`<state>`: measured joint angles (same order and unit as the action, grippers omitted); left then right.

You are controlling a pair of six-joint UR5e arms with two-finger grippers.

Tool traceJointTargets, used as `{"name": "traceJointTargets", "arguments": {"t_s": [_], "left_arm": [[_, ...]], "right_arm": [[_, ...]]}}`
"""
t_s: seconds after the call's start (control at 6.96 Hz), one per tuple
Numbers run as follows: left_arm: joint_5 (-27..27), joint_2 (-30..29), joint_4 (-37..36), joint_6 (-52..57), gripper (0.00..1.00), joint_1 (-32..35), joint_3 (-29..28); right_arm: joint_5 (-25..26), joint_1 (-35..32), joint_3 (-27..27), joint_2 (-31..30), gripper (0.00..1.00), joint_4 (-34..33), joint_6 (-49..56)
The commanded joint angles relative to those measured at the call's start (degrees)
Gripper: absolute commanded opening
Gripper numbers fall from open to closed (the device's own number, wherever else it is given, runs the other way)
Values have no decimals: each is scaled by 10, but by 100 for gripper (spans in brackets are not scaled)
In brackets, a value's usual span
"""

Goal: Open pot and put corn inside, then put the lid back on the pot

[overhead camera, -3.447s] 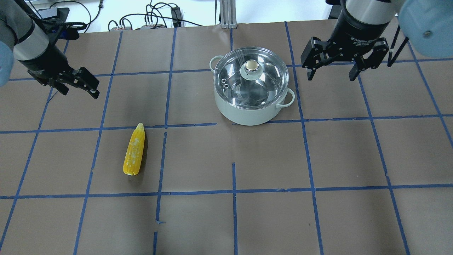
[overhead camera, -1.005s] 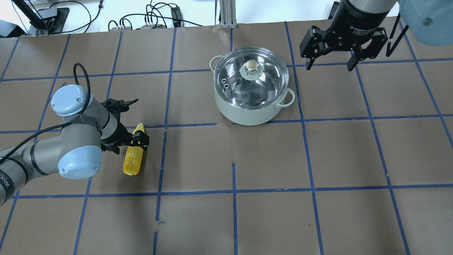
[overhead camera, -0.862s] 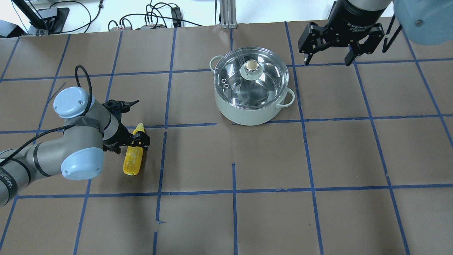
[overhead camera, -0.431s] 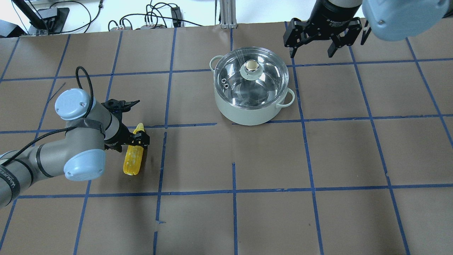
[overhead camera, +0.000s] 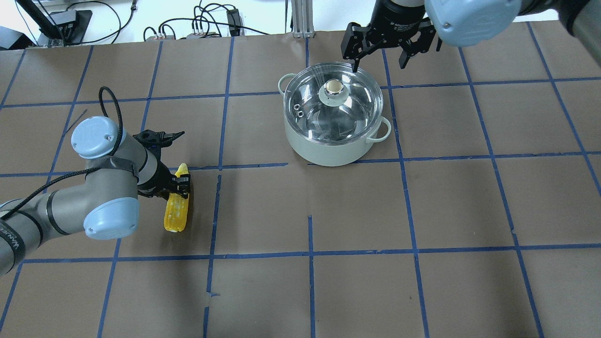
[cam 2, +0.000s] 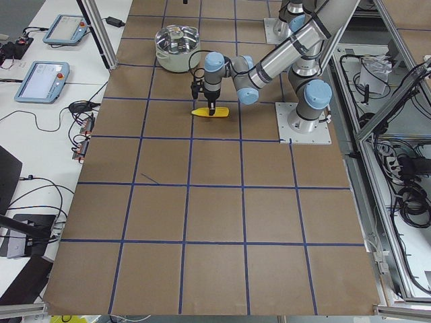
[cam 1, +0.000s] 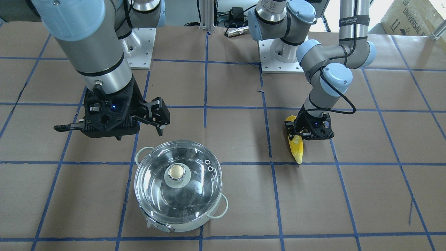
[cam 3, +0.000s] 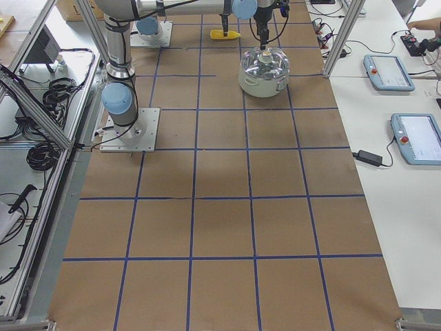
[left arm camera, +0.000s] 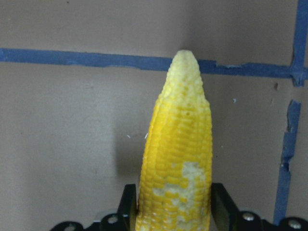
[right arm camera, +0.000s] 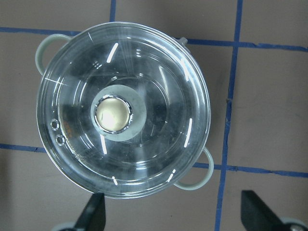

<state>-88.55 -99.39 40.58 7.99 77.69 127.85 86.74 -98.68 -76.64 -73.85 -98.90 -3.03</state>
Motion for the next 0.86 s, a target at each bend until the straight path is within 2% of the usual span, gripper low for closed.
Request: {"name": "traceJointTargets", "arguments": {"t_s": [0.0, 0.14, 0.43, 0.57, 0.72], "left_arm": [[-8, 23, 23, -2, 25, 0, -17], [-12, 50, 89, -3, 22, 0, -49], [-8, 75, 269, -36, 19, 3, -174], [1, 73, 323, -66, 18, 5, -222], [7, 71, 330, -73, 18, 14, -237]], "right_arm": [[1, -30, 14, 45, 99, -38, -2], [0, -39, 14, 60, 99, -49, -3], [1, -44, 14, 81, 99, -66, -7], [2, -45, 14, 89, 99, -72, -8], [6, -50, 14, 100, 99, -96, -16]]}}
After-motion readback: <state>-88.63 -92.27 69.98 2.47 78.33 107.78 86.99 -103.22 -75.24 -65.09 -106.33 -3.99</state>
